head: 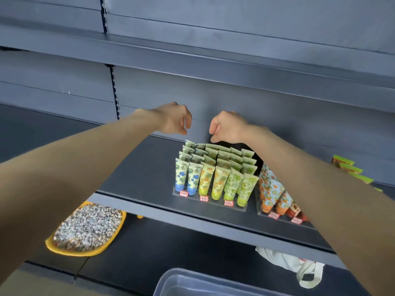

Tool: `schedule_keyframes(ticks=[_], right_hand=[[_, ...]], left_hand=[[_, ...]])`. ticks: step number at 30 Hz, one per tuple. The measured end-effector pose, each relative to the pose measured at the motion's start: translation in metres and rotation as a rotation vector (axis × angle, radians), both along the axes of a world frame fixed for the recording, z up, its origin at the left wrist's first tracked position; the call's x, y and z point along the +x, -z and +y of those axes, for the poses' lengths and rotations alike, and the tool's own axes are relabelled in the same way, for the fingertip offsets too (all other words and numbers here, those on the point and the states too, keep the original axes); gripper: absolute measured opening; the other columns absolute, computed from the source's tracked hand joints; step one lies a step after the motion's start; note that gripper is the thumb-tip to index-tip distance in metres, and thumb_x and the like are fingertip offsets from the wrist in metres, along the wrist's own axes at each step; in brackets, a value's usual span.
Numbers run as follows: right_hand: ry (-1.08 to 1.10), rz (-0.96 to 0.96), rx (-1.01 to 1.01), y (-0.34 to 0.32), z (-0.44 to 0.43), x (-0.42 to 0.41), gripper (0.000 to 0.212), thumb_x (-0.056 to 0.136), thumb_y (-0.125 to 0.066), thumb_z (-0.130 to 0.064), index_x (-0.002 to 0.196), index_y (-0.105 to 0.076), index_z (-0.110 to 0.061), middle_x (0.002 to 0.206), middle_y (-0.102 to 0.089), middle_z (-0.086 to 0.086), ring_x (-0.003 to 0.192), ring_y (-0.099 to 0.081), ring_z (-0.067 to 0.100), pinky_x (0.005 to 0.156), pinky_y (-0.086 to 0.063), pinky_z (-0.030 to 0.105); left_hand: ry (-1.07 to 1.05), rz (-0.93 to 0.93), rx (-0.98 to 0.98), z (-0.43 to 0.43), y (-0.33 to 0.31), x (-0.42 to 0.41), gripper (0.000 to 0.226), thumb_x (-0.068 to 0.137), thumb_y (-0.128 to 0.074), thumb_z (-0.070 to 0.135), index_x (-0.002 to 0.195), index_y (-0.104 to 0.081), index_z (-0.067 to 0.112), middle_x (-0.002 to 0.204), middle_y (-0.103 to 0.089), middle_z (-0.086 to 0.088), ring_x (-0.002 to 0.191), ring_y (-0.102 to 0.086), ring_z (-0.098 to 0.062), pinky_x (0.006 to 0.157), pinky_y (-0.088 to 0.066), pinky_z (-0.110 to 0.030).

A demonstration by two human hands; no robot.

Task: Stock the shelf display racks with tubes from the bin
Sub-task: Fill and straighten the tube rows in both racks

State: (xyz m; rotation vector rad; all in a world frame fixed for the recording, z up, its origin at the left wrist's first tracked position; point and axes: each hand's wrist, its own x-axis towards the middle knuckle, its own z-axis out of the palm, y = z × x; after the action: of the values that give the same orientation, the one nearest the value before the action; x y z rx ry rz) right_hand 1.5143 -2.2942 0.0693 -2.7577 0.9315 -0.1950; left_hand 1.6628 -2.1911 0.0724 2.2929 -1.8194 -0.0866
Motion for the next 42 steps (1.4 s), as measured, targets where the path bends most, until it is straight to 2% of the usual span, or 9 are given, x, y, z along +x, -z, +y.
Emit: schedule_keyframes(ticks=[4,9,13,17,21,24,31,36,42], right_hand=[[0.021,0.064,0.007,0.022,-0.025,0.031,0.017,0.072,-0.078,-0.022,0.074,-0.061,-0.025,0.106,-0.066,0.002,0.096,-0.063,0.024,0.087,-0.052,0.033],[-0.003,0.123,0.007,0.039,-0.043,0.053,0.020,0.066,-0.081,-0.037,0.072,-0.065,-0.028,0.101,-0.067,-0.001,0.095,-0.062,0.022,0.089,-0.052,0.038],[-0.037,0.151,0.001,0.042,-0.048,0.060,0.019,0.069,-0.080,-0.034,0.084,-0.072,-0.025,0.100,-0.068,0.000,0.095,-0.060,0.022,0.084,-0.051,0.032],[-0.057,0.164,-0.003,0.044,-0.049,0.066,0.017,0.068,-0.081,-0.028,0.082,-0.074,-0.022,0.095,-0.070,0.002,0.091,-0.063,0.022,0.085,-0.054,0.036],[-0.070,0.184,0.002,0.043,-0.047,0.069,0.024,0.070,-0.080,-0.016,0.093,-0.075,-0.010,0.096,-0.072,0.006,0.085,-0.062,0.019,0.076,-0.050,0.029],[-0.055,0.187,-0.010,0.047,-0.048,0.070,0.021,0.069,-0.080,-0.016,0.089,-0.074,-0.013,0.094,-0.072,0.004,0.083,-0.063,0.020,0.075,-0.052,0.030],[-0.028,0.134,-0.027,0.056,-0.052,0.075,0.018,0.067,-0.082,-0.017,0.083,-0.073,-0.019,0.096,-0.069,0.004,0.088,-0.065,0.024,0.079,-0.054,0.033],[0.010,0.092,-0.043,0.060,-0.052,0.076,0.020,0.065,-0.084,-0.016,0.064,-0.065,-0.023,0.100,-0.064,0.006,0.091,-0.063,0.027,0.083,-0.054,0.038],[0.025,0.102,-0.034,0.059,-0.050,0.076,0.018,0.065,-0.084,-0.017,0.067,-0.066,-0.022,0.098,-0.064,0.006,0.092,-0.064,0.028,0.083,-0.055,0.039]], left_hand=[[0.031,0.114,0.049,-0.030,0.026,0.025,0.022,0.083,-0.068,0.022,0.104,-0.065,0.016,0.097,-0.065,-0.001,0.095,-0.056,-0.017,0.081,-0.042,-0.026],[0.056,0.228,0.096,-0.052,0.052,0.043,0.017,0.079,-0.072,0.027,0.095,-0.067,0.024,0.087,-0.064,0.011,0.088,-0.059,-0.012,0.078,-0.041,-0.024],[0.099,0.257,0.109,-0.062,0.058,0.044,0.008,0.079,-0.072,0.024,0.085,-0.068,0.027,0.077,-0.065,0.017,0.077,-0.061,-0.002,0.078,-0.045,-0.023],[0.100,0.215,0.099,-0.067,0.060,0.041,0.007,0.079,-0.072,0.022,0.079,-0.067,0.028,0.074,-0.064,0.014,0.069,-0.057,0.004,0.066,-0.041,-0.016],[0.089,0.188,0.082,-0.067,0.063,0.039,0.007,0.079,-0.071,0.020,0.079,-0.066,0.025,0.070,-0.061,0.014,0.072,-0.059,-0.005,0.067,-0.042,-0.019],[0.088,0.172,0.069,-0.068,0.067,0.039,0.006,0.079,-0.071,0.018,0.080,-0.067,0.023,0.078,-0.065,0.005,0.077,-0.062,-0.014,0.072,-0.046,-0.023],[0.060,0.163,0.014,-0.069,0.070,0.040,0.004,0.076,-0.074,0.015,0.074,-0.070,0.015,0.072,-0.068,-0.005,0.066,-0.058,-0.014,0.069,-0.047,-0.024],[0.060,0.152,-0.012,-0.070,0.072,0.041,0.006,0.075,-0.075,0.015,0.073,-0.072,0.011,0.074,-0.071,-0.009,0.067,-0.061,-0.015,0.074,-0.051,-0.027],[0.059,0.152,0.036,-0.071,0.068,0.042,0.006,0.076,-0.074,0.016,0.078,-0.073,0.010,0.077,-0.072,-0.011,0.072,-0.065,-0.020,0.073,-0.051,-0.027]])
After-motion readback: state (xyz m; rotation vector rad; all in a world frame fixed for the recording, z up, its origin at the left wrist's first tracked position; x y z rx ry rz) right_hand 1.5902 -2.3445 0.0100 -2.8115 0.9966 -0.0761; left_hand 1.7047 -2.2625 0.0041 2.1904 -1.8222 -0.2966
